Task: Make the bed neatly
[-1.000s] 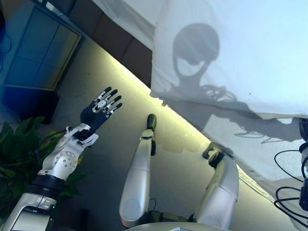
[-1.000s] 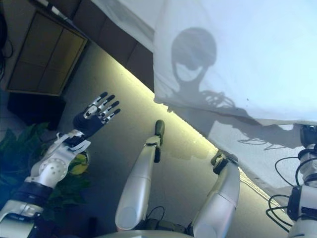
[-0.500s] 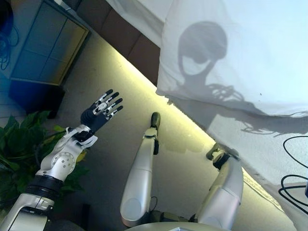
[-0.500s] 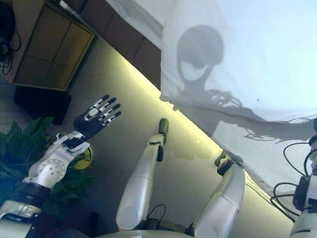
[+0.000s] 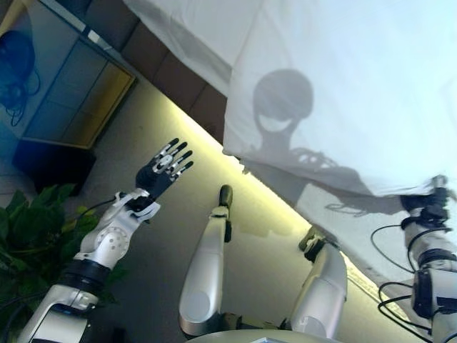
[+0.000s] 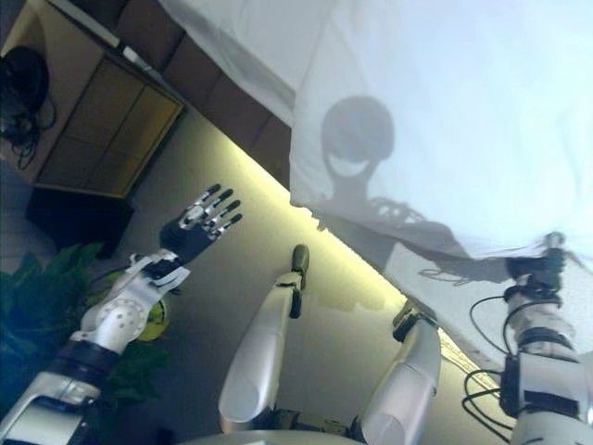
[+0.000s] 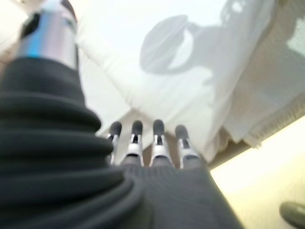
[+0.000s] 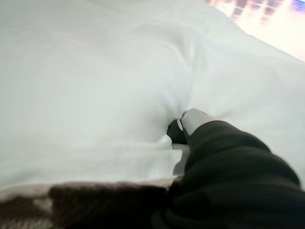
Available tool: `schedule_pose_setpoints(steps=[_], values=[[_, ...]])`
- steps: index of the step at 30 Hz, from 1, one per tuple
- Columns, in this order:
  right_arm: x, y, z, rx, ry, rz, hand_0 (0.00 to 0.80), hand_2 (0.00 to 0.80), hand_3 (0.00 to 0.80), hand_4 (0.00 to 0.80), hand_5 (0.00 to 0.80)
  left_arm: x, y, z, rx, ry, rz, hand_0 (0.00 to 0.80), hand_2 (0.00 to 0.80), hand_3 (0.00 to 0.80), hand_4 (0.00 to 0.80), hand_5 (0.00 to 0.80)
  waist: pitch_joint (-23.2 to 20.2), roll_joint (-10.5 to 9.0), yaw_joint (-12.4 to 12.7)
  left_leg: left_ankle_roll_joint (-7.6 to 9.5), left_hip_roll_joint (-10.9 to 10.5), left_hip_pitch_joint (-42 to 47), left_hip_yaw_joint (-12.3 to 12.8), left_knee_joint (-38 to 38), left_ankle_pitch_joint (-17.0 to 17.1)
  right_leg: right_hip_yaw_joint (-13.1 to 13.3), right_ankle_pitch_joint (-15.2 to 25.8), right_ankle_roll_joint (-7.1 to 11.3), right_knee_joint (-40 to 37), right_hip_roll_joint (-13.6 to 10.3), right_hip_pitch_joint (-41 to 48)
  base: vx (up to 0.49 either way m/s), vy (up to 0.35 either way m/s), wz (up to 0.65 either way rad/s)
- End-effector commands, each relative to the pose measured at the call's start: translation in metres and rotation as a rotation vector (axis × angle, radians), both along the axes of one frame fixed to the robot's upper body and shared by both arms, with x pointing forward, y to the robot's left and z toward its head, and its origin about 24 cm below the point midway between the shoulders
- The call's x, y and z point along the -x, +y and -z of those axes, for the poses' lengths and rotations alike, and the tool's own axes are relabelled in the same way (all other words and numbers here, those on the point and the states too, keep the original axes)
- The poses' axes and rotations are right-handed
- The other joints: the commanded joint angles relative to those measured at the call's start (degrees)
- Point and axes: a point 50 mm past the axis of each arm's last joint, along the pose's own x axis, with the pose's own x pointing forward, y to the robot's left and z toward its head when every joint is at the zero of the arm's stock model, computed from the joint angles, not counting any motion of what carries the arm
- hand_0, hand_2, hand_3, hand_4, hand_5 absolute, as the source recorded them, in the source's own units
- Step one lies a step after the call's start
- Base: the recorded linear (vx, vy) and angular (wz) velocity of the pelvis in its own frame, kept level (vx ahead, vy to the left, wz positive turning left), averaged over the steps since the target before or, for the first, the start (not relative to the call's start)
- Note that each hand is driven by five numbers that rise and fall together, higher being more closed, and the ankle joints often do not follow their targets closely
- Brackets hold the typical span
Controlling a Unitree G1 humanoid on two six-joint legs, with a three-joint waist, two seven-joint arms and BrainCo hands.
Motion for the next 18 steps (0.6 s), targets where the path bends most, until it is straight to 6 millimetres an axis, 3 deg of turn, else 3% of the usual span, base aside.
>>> schedule_pose_setpoints(steps=[1, 8, 12, 18], values=[[0.019, 0.020, 0.033, 0.122, 0.092, -0.104, 0.800, 0.800, 0.800, 0.800, 0.800, -0.010, -0.014, 0.006, 0.021, 0.005, -0.031, 0.000, 0.000, 0.000, 0.000, 0.000, -3.54, -1.04, -0.90, -2.28, 4.16, 4.35, -1.30, -2.73, -0.08, 2.66, 12.83, 5.20, -10.75, -1.21, 2.23, 0.065, 0.037, -0.15], [-0.004, 0.081, 0.039, 0.114, 0.059, -0.238, 0.800, 0.800, 0.800, 0.800, 0.800, -0.016, -0.037, 0.017, 0.088, 0.054, -0.053, 0.000, 0.000, 0.000, 0.000, 0.000, -6.39, -3.20, -2.41, -1.73, 4.09, 12.85, -0.89, -9.03, 0.59, 2.35, 15.01, 5.23, -18.91, 0.80, 10.86, 0.083, 0.020, -0.11], [-0.007, 0.103, 0.039, 0.136, 0.080, -0.284, 0.800, 0.800, 0.800, 0.800, 0.800, -0.009, -0.045, 0.026, 0.193, 0.111, -0.041, 0.000, 0.000, 0.000, 0.000, 0.000, -8.45, -3.47, -2.52, -1.68, 4.16, 16.49, -0.60, -11.20, 0.65, 1.84, 16.48, 5.23, -22.47, 0.52, 14.87, 0.110, 0.044, -0.01], [0.001, 0.128, 0.053, 0.123, 0.172, -0.334, 0.800, 0.800, 0.800, 0.800, 0.800, 0.011, -0.057, 0.055, 0.181, 0.279, 0.005, 0.000, 0.000, 0.000, 0.000, 0.000, -11.66, -4.57, -0.98, -1.84, 5.08, 22.34, 0.43, -13.20, -0.05, -0.69, 17.38, 5.23, -26.23, 0.22, 22.26, 0.147, -0.009, 0.05]])
